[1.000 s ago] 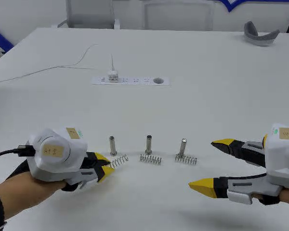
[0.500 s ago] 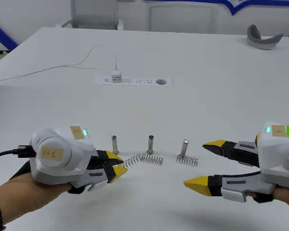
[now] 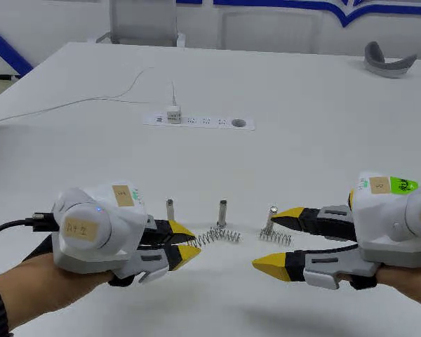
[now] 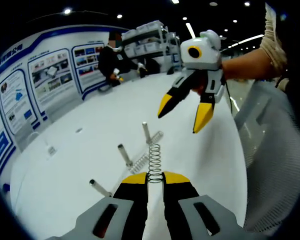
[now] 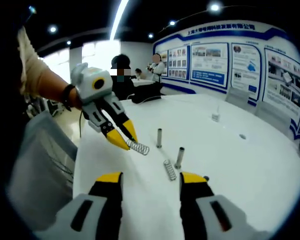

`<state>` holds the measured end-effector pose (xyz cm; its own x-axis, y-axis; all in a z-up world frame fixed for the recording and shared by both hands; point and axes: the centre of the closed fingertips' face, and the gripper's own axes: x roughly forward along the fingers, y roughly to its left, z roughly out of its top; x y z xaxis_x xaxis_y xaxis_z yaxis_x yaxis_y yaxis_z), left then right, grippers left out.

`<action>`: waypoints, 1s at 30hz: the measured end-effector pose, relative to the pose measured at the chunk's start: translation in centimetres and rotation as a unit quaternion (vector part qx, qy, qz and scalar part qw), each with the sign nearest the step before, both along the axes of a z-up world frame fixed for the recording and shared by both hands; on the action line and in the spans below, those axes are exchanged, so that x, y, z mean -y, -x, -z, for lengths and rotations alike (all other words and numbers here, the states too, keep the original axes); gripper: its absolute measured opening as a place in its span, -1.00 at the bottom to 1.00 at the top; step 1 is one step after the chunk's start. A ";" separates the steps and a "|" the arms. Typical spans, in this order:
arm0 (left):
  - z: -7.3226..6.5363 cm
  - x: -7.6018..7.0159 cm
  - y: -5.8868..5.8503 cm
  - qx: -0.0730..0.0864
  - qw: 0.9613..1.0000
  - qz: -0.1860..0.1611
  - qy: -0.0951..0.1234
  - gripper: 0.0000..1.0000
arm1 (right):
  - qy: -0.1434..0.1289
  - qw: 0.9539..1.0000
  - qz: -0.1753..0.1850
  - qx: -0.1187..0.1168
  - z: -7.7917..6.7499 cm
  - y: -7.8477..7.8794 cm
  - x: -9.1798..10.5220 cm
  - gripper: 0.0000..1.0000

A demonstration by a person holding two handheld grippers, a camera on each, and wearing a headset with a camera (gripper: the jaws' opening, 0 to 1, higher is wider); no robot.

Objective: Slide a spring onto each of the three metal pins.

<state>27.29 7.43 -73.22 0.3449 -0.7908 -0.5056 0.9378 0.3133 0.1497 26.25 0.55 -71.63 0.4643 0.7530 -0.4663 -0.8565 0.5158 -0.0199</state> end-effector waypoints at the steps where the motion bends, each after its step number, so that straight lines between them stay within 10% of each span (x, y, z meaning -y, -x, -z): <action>1: -0.1 0.1 0.2 0.002 1.000 0.003 0.000 -0.81 | 0.001 1.000 -0.004 -0.002 0.1 0.0 -0.2 -0.10; 30: -1.4 2.0 2.5 0.016 0.998 0.052 0.026 -0.81 | 0.003 0.996 -0.076 -0.041 0.3 1.4 -3.6 -0.57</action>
